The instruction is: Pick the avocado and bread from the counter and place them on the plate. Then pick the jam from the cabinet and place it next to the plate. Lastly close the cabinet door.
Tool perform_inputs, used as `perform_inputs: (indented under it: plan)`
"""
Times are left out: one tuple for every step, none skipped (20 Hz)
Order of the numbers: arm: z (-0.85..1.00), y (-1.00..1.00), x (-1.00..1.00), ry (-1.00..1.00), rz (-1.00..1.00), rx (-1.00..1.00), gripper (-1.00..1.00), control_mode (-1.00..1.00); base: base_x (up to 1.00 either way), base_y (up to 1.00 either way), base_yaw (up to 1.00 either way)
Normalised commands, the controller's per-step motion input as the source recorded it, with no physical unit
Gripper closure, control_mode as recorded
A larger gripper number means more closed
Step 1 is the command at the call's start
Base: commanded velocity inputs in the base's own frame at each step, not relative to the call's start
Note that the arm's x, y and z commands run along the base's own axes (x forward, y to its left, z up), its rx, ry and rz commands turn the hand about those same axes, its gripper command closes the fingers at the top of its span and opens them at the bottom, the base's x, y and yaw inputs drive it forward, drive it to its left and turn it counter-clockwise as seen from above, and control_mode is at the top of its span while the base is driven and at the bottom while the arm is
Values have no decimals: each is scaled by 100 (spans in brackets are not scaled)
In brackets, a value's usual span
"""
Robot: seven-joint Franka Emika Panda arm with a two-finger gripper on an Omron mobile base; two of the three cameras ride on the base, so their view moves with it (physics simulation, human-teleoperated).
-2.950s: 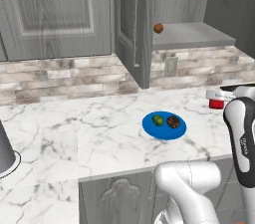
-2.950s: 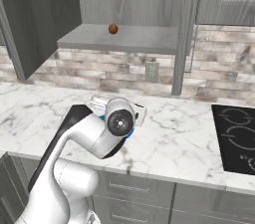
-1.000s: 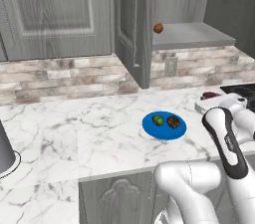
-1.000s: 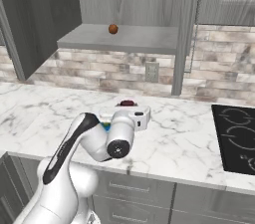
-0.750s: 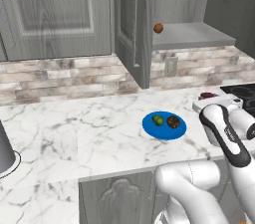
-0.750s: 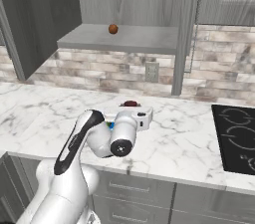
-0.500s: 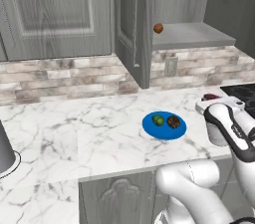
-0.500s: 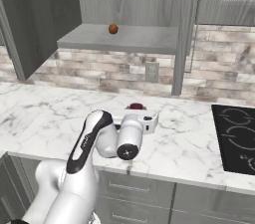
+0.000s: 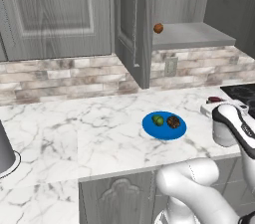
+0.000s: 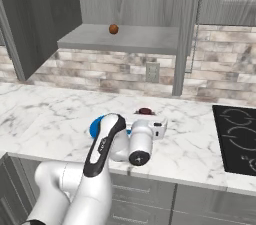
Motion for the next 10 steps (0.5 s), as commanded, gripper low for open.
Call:
perform_inputs:
  plan:
    - [-27,-6,6,0,0,-2,100,-100,0,0,0]
    - [-31,-9,6,0,0,-2,100,-100,0,0,0]
    - [-35,-9,4,0,0,-3,100,-100,0,0,0]
    - [-38,-8,6,0,0,-3,100,-100,0,0,0]
    - [-38,-8,7,0,0,-3,100,-100,0,0,0]
    - [-36,-8,9,0,0,-3,100,-100,0,0,0]
    - [-31,-9,11,0,0,-2,100,-100,0,0,0]
    - [-30,-7,9,0,0,-1,100,-100,0,0,0]
    - [-35,-3,9,0,0,-2,100,-100,0,0,0]
    - [-37,-3,7,0,0,-2,100,-100,0,0,0]
